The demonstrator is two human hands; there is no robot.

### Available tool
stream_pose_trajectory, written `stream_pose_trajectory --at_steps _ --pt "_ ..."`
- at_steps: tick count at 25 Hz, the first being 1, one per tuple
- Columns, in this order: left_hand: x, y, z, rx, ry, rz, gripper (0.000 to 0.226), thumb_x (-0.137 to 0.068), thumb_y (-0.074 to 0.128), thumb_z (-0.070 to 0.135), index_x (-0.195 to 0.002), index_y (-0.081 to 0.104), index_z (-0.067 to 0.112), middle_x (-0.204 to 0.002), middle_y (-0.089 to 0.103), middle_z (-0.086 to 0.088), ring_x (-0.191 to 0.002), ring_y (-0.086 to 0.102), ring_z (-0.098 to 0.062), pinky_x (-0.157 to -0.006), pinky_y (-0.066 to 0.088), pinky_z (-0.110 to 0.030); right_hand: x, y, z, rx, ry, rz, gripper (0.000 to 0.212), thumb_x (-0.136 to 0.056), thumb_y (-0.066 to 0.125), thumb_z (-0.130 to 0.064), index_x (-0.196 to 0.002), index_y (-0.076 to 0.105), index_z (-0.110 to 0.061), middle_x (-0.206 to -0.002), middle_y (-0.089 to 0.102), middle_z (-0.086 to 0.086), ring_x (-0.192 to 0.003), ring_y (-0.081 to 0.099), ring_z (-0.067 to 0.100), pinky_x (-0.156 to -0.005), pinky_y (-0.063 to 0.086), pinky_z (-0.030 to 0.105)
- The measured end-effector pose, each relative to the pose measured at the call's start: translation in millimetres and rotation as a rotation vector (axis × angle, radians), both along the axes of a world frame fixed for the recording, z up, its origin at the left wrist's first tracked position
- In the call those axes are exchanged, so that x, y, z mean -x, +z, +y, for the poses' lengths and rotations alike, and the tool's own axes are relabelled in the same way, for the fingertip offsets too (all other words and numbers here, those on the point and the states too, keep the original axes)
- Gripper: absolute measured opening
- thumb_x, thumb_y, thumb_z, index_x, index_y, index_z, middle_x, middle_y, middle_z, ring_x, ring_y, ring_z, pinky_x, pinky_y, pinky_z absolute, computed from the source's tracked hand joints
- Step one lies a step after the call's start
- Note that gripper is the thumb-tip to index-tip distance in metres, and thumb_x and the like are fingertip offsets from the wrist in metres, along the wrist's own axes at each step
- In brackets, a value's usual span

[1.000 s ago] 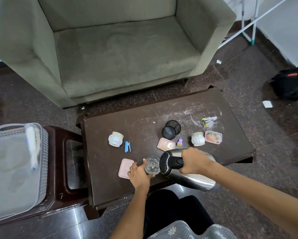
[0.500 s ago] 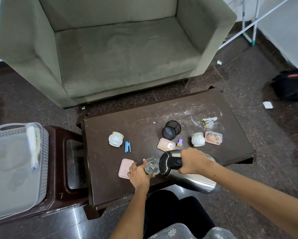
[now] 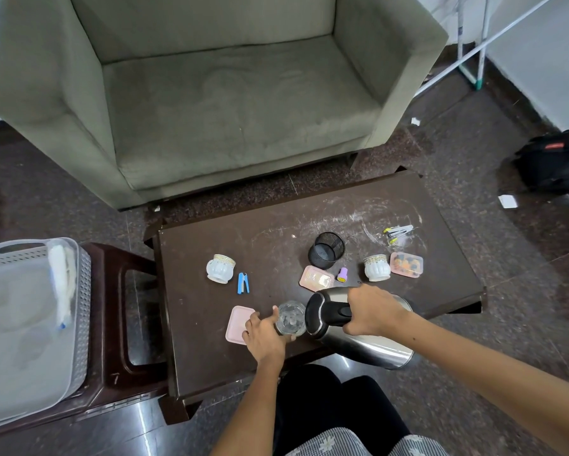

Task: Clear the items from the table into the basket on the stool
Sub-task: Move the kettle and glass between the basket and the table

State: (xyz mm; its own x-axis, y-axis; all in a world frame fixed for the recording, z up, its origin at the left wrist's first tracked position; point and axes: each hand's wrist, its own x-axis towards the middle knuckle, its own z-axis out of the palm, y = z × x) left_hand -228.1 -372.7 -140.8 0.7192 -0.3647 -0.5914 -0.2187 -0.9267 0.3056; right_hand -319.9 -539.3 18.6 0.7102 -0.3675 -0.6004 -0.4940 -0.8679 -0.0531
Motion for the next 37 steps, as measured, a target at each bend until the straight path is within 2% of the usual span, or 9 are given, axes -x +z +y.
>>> stream_pose_trajectory --at_steps 7,11,15,18,22,27,31,34,37 --pt "2.3 4.5 -4.3 0.022 0.009 0.010 0.076 -0.069 0.078 0.038 -0.136 0.043 0.033 -0.138 0.039 -0.009 -0.127 0.037 -0.026 -0.100 0.035 -0.039 25.8 -10.4 -7.4 0.018 -0.028 -0.061 0.028 -0.066 0.057 -0.036 -0.059 0.045 -0.011 -0.062 0.051 0.006 -0.061 0.047 0.028 -0.052 0.038 0.029" --pt "5.2 13.4 -4.2 0.036 -0.007 0.062 0.072 -0.075 0.073 0.027 -0.139 0.040 0.028 -0.138 0.037 -0.011 -0.127 0.037 -0.028 -0.101 0.039 -0.039 51.6 -17.3 -14.1 -0.021 -0.117 -0.135 0.029 -0.062 0.058 -0.040 -0.053 0.044 -0.016 -0.055 0.049 0.004 -0.057 0.047 0.027 -0.046 0.027 0.026" --pt "4.1 38.1 -2.6 0.299 0.149 0.206 0.040 -0.083 0.058 0.007 -0.121 0.061 0.016 -0.123 0.058 -0.013 -0.114 0.055 -0.029 -0.098 0.044 -0.034 75.9 -7.7 -12.3 -0.177 -0.321 -0.347 0.038 -0.053 0.060 -0.042 -0.044 0.029 -0.021 -0.041 0.032 -0.003 -0.044 0.033 0.018 -0.043 0.022 0.026" --pt "7.9 81.5 -1.4 0.455 0.301 0.402 0.037 -0.085 0.048 -0.004 -0.115 0.065 0.009 -0.117 0.066 -0.010 -0.110 0.060 -0.022 -0.098 0.044 -0.029 90.3 19.6 -2.1 -0.267 -0.528 -0.463 0.048 -0.056 0.076 -0.025 -0.044 0.031 -0.014 -0.044 0.028 -0.001 -0.048 0.026 0.011 -0.045 0.022 0.027" --pt "10.0 144.9 7.0 0.600 0.473 0.476 0.039 -0.086 0.039 -0.008 -0.114 0.064 0.001 -0.101 0.066 -0.007 -0.095 0.059 -0.017 -0.090 0.047 -0.034 90.6 60.8 19.2 -0.415 -0.640 -0.627 0.046 -0.056 0.078 -0.015 -0.046 0.035 -0.004 -0.046 0.028 0.000 -0.047 0.024 0.005 -0.043 0.021 0.024" --pt "-13.9 205.0 50.1 0.872 0.675 0.448 0.044 -0.086 0.033 -0.012 -0.112 0.064 0.007 -0.105 0.066 -0.010 -0.090 0.064 -0.016 -0.079 0.052 -0.025 41.6 90.2 45.2 -0.490 -0.544 -0.720 0.042 -0.054 0.072 -0.023 -0.046 0.038 0.001 -0.048 0.027 -0.001 -0.048 0.025 0.005 -0.046 0.020 0.028" --pt "-51.6 231.5 101.8 0.965 0.796 0.367 0.049 -0.085 0.032 -0.013 -0.115 0.063 0.012 -0.108 0.067 -0.007 -0.090 0.061 -0.009 -0.083 0.048 -0.026 -21.5 107.2 84.1 -0.550 -0.413 -0.790 0.042 -0.052 0.066 -0.030 -0.043 0.027 -0.017 -0.047 0.026 -0.002 -0.047 0.023 0.004 -0.047 0.020 0.025" --pt "-95.6 239.4 150.9 0.978 0.842 0.334 0.052 -0.083 0.032 -0.012 -0.123 0.059 0.008 -0.114 0.066 -0.007 -0.099 0.060 -0.011 -0.090 0.047 -0.029 -76.4 101.7 123.2 -0.649 -0.386 -0.809 0.042 -0.050 0.067 -0.033 -0.047 0.043 0.001 -0.047 0.030 0.000 -0.049 0.028 0.005 -0.045 0.021 0.025" --pt "-142.1 247.1 206.4 1.009 0.864 0.322 0.055 -0.078 0.030 -0.013 -0.117 0.061 0.009 -0.095 0.070 0.001 -0.089 0.062 -0.011 -0.077 0.052 -0.019 -134.3 95.0 176.7 -0.698 -0.287 -0.823 0.046 -0.051 0.066 -0.033 -0.048 0.041 0.005 -0.046 0.029 -0.001 -0.048 0.027 0.007 -0.046 0.022 0.021"
